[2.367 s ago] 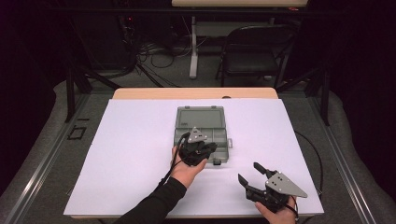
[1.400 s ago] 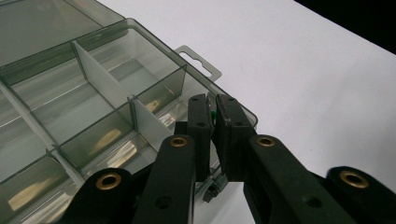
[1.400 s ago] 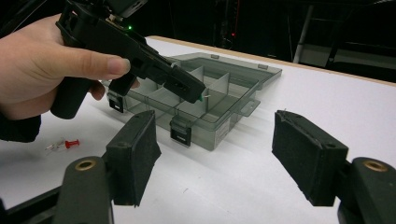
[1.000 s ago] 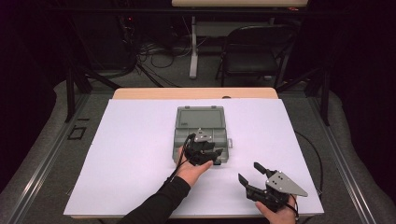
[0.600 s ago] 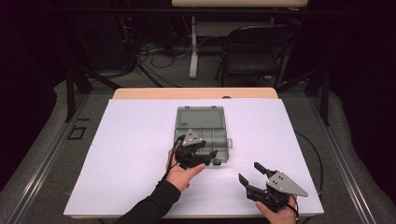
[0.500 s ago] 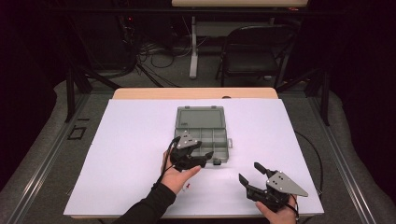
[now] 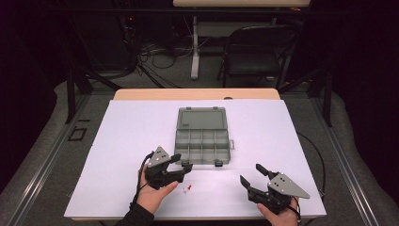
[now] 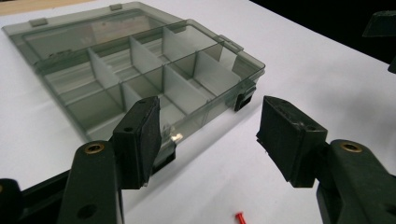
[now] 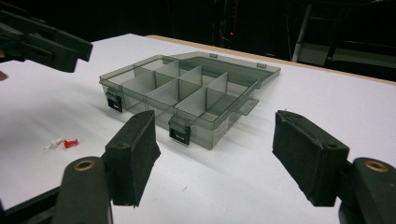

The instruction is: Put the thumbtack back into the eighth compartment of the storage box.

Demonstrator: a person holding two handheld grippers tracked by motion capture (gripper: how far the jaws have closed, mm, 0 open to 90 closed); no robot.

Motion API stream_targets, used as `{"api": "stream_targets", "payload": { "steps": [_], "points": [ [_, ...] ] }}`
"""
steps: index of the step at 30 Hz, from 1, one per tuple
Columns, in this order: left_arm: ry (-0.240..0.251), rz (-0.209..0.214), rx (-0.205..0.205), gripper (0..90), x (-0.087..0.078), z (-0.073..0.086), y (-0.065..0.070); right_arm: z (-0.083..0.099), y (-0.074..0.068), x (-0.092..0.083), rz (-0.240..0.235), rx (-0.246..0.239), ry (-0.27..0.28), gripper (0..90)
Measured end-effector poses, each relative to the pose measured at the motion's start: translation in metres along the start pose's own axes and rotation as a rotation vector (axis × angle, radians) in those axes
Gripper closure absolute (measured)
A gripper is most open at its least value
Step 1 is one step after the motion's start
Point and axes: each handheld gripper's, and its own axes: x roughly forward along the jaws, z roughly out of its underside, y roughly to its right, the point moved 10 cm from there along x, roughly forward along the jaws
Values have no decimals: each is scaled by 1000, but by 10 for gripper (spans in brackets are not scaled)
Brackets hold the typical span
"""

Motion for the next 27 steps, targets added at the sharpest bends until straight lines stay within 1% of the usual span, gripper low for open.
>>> {"api": "stream_targets", "payload": {
  "steps": [1,2,4,7,10,11,13,14,16,18,21,22,27],
  "points": [
    [3,-1,-4,385,-2,2,-1,0,0,0,0,0,-3,300],
    [4,-5,-17,385,-6,6,-2,0,-1,0,0,0,-2,299],
    [1,-10,-24,386,-10,11,-3,0,-1,0,0,3,-3,299],
    [-3,-5,-36,390,-14,18,-2,1,-1,0,0,2,-7,299],
    [-15,-10,-26,397,-16,25,-1,1,-2,1,-3,0,-3,299],
    [-15,-10,-26,403,-16,25,-1,1,-2,1,-3,0,-3,299],
    [-29,-5,-21,408,-17,33,2,1,-2,0,-3,1,-7,299],
    [-29,-5,-21,414,-17,33,2,1,-2,0,-3,1,-7,299],
    [-41,-1,-23,420,-17,40,6,1,-2,0,-3,2,-8,299],
    [-43,-2,-23,434,-17,42,7,1,-2,1,-4,2,-5,299],
    [-48,2,-44,458,-17,50,11,1,-3,1,-5,1,-4,299],
    [-48,2,-44,469,-17,50,11,0,-3,0,-5,2,-4,299],
    [-78,5,-44,512,-13,61,16,0,-2,0,-4,2,-4,299]
  ]
}}
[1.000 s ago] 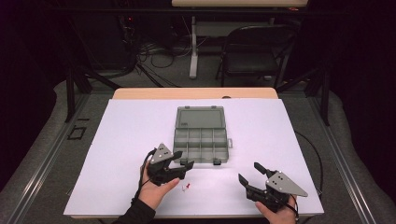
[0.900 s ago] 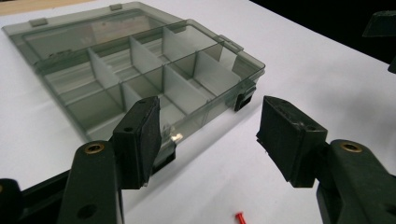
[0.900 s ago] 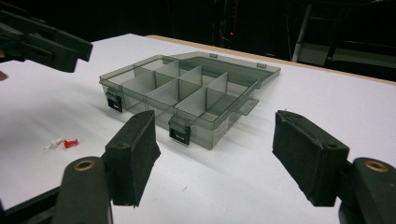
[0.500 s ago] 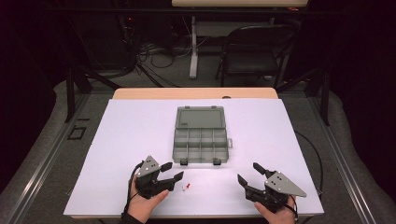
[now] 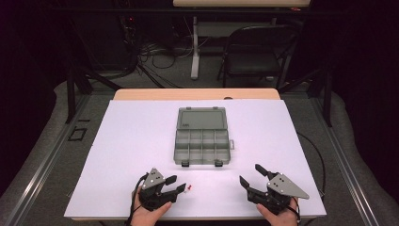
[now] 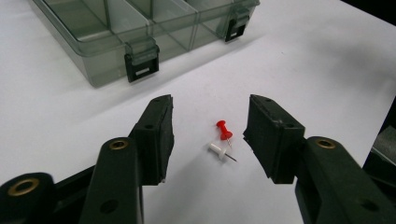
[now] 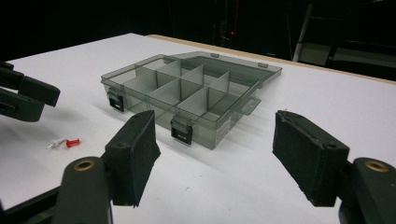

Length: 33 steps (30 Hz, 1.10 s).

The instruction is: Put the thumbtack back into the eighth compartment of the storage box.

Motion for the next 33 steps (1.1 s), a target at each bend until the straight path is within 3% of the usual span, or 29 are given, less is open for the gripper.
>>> {"api": "stream_targets", "payload": {
  "steps": [11,21,29,33],
  "points": [
    [-89,-4,17,588,16,18,8,0,0,0,-2,0,3,299],
    [-113,-29,18,675,18,21,7,-1,1,-1,-2,-1,7,299],
    [-130,-48,18,817,15,23,2,-1,1,-1,-2,1,4,299],
    [-131,-47,16,824,15,23,2,-1,1,-1,-2,-1,4,299]
  ]
}}
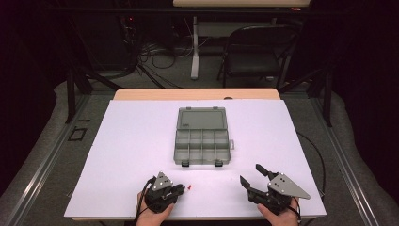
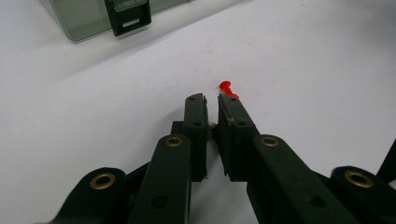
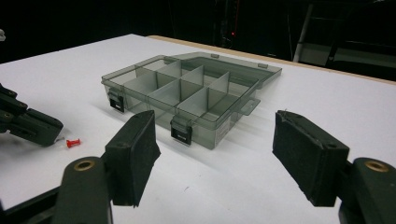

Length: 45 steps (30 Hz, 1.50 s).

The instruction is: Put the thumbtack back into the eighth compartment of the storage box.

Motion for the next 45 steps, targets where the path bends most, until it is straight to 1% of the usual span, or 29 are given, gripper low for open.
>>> {"api": "stream_targets", "payload": {
  "steps": [2,14,15,17,30,35,38,42,43,44,45],
  "points": [
    [-3,-1,11,827,0,0,0,0,0,0,0,1,0,299],
    [5,10,-9,829,0,0,-1,0,0,0,0,1,1,300],
    [6,18,-12,829,0,0,-1,0,0,0,0,1,1,299],
    [6,18,-19,829,0,0,-1,0,0,0,0,1,1,299],
    [11,23,-28,830,-1,-1,-2,0,0,0,1,2,-1,299],
    [14,25,-40,830,-2,-2,-3,0,1,0,2,3,-1,299],
    [25,23,-35,830,-4,-5,-4,0,0,0,2,2,-1,299],
    [44,28,-42,830,-7,-10,-4,0,1,0,3,3,-1,299],
    [54,30,-50,830,-8,-14,-4,0,0,0,2,2,0,299],
    [69,33,-47,830,-11,-20,-4,0,0,0,2,1,0,299],
    [80,35,-53,830,-13,-24,-3,0,0,0,3,1,0,299]
  ]
}}
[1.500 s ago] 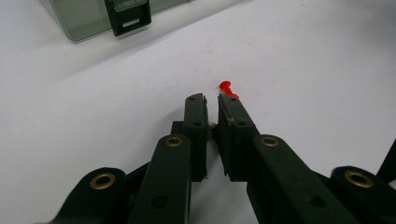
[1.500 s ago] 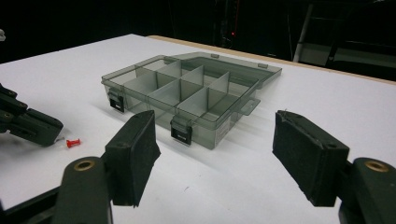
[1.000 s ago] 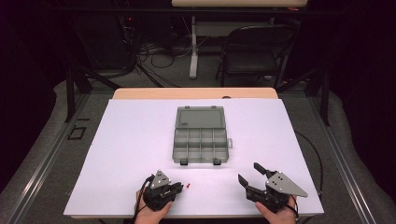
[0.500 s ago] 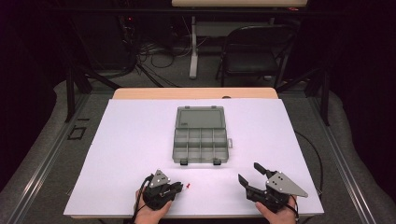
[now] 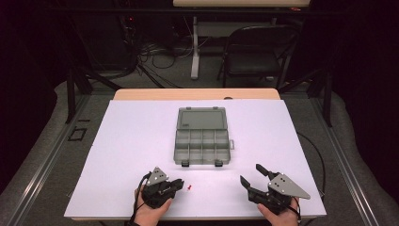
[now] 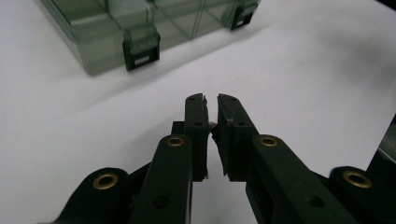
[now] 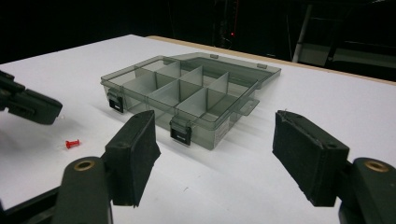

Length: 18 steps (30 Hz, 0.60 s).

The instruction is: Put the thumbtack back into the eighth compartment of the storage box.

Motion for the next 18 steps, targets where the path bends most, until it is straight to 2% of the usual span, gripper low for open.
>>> {"api": "stream_targets", "payload": {
  "steps": [1,3,4,5,6,8,9,10,12,13,14,15,16,18],
  "points": [
    [8,1,17,830,-2,-5,0,0,0,0,1,0,1,299],
    [17,4,18,830,-3,-10,1,0,0,0,3,1,1,299],
    [35,3,34,830,-5,-20,2,0,0,0,3,2,2,299],
    [35,3,34,830,-5,-20,2,0,0,0,3,3,2,299],
    [53,10,39,830,-6,-30,3,0,0,0,3,5,2,299],
    [69,12,45,830,-6,-42,4,0,0,0,4,4,2,299],
    [69,12,45,830,-6,-42,4,0,1,0,5,5,1,299],
    [86,16,54,830,-5,-54,7,0,1,0,6,5,1,299],
    [96,18,76,830,-5,-66,9,0,1,-1,8,5,0,299],
    [96,18,76,830,-5,-66,9,0,1,-1,9,4,1,299],
    [111,27,85,830,-3,-79,14,0,1,-1,8,4,2,299],
    [111,27,85,830,-3,-79,14,0,1,-1,9,4,1,299],
    [116,41,103,831,-1,-91,19,0,1,-1,8,4,0,300],
    [127,50,116,830,2,-103,25,0,1,-1,7,3,1,300]
  ]
}}
